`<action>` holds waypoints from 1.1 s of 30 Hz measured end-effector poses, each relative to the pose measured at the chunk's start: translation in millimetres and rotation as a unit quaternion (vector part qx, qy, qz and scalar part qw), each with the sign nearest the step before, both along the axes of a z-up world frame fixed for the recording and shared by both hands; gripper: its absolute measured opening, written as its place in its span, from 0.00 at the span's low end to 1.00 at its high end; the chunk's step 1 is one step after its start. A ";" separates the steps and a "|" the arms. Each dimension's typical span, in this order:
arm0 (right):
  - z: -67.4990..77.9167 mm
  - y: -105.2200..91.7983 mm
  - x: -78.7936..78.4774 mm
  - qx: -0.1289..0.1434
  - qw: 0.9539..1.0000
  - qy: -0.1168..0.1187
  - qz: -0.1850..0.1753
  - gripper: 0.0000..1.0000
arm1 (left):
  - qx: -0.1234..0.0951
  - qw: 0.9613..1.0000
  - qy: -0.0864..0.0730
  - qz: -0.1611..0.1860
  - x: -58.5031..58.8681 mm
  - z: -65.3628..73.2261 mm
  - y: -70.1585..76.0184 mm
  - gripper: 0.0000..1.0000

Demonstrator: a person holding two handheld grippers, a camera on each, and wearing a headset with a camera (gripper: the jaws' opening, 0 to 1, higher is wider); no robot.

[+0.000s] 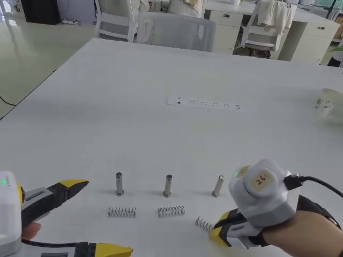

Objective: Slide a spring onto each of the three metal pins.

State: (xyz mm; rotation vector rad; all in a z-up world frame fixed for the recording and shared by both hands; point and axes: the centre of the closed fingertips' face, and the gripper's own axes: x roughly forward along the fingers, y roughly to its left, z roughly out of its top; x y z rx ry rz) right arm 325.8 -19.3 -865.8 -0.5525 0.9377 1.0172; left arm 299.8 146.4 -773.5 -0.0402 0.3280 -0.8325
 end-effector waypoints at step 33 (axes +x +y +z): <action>46.6 35.5 -0.6 0.041 0.998 -0.026 0.036 0.08 | 0.009 0.998 -0.015 -0.057 -6.8 5.2 -20.7 0.71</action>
